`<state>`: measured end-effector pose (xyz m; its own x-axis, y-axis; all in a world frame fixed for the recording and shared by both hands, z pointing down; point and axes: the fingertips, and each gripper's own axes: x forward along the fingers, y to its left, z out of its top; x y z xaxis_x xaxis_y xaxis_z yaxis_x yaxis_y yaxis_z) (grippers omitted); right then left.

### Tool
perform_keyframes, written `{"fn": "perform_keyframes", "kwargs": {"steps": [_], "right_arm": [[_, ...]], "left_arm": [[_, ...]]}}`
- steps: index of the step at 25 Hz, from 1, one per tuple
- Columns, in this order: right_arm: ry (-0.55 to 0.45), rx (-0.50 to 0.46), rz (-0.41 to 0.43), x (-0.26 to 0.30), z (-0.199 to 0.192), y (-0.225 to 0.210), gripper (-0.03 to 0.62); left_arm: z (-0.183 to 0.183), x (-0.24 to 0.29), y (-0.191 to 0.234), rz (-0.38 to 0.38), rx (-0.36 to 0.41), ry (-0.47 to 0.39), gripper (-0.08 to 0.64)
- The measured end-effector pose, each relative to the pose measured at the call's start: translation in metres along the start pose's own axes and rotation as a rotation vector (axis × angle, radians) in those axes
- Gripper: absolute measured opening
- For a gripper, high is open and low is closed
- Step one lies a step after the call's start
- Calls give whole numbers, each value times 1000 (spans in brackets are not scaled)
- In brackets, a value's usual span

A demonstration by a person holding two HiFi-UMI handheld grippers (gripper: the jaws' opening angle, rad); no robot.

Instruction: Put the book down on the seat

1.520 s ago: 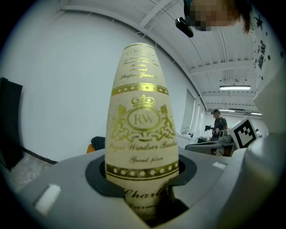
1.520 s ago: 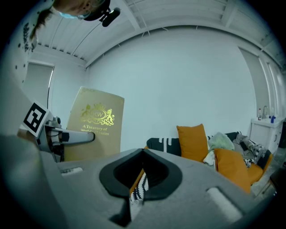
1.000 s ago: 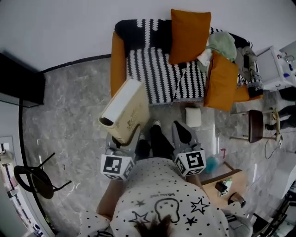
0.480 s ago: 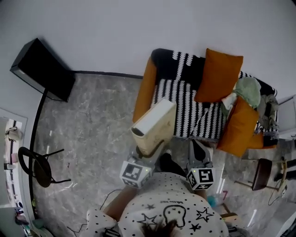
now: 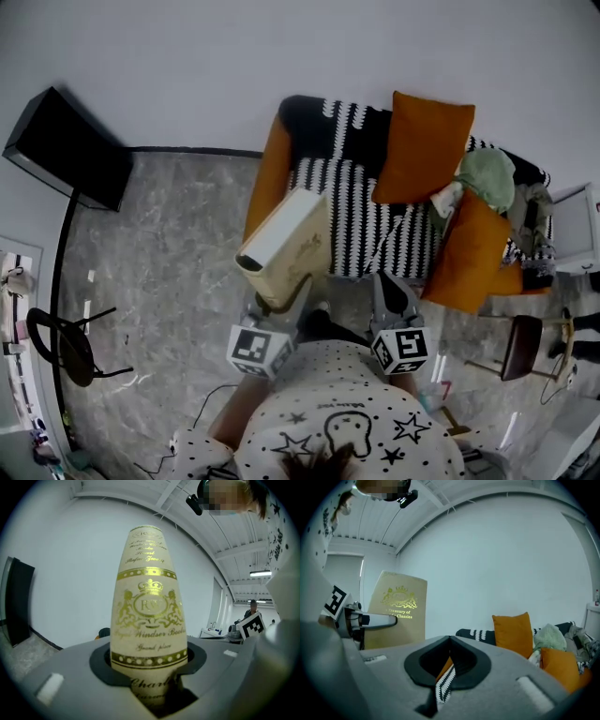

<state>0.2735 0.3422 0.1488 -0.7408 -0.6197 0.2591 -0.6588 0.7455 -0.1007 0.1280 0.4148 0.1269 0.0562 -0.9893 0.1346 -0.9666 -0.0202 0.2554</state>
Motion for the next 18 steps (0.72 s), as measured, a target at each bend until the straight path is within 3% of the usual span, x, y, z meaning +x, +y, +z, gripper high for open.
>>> {"fn": "perform_keyframes", "kwargs": {"steps": [12, 18], "right_arm": [[-18, -11, 2, 8, 1, -16, 2], [-98, -73, -28, 21, 28, -30, 2]], "left_arm": [[3, 15, 6, 32, -1, 3, 222], [10, 35, -5, -9, 108, -15, 222]]}}
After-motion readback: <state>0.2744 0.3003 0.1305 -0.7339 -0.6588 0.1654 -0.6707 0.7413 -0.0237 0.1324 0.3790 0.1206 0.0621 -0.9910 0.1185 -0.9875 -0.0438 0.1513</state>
